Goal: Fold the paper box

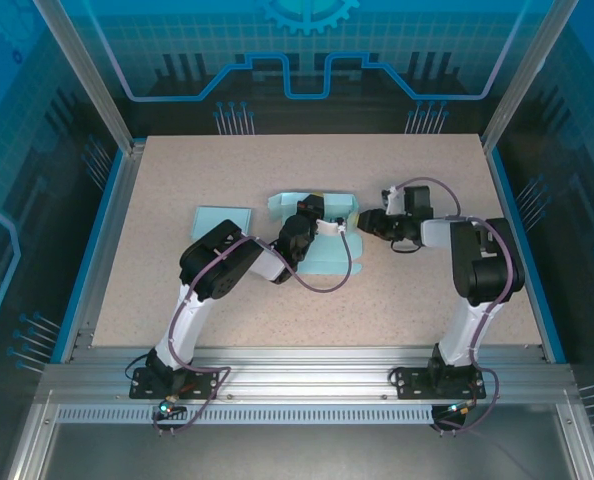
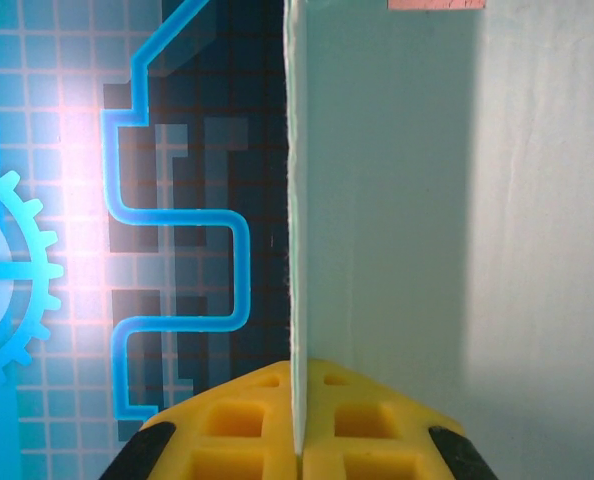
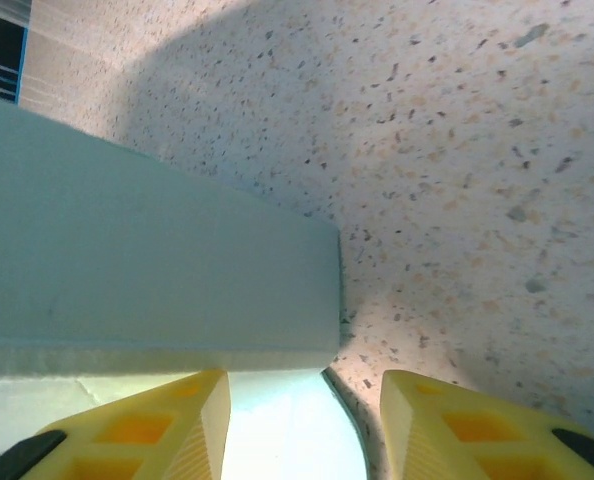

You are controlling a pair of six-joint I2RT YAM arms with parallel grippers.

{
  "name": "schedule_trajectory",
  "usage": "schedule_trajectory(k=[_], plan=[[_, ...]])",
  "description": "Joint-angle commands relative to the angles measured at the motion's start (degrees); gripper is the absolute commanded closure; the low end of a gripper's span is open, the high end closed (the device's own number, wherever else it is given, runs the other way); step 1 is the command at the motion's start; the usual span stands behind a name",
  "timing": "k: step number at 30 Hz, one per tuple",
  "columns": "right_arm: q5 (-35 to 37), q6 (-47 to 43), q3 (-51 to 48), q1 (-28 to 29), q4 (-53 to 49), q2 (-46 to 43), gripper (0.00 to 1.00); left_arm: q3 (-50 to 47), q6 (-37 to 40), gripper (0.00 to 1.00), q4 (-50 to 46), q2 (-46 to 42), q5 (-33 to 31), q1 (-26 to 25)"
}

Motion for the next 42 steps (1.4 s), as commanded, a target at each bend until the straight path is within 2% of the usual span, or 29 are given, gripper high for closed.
schedule_trajectory(k=[1, 15, 26, 34, 42], plan=[[1.6, -2.3, 2.0, 1.9, 0.4, -0.7, 0.54, -0.8, 0.3, 0.98, -1.7, 1.4, 0.8, 0.1], [8.7, -4.9, 3.0, 7.1, 3.7, -0.6, 0.51, -1.4, 0.3, 0.98, -1.8, 1.3, 1.7, 0.1], [11.5, -6.3, -5.6, 8.5, 12.4, -5.2, 0.51, -2.3, -0.8, 0.98, -3.7, -0.2, 3.2, 0.1], [16.2, -6.3, -1.7, 8.6, 11.1, -3.2, 0.52, -2.7, -0.6, 0.98, -5.1, -0.8, 4.2, 0.1], [17.4, -7.1, 2.6, 9.3, 10.0, -1.0, 0.53, -3.2, -0.4, 0.98, -5.1, -1.2, 5.5, -0.6]])
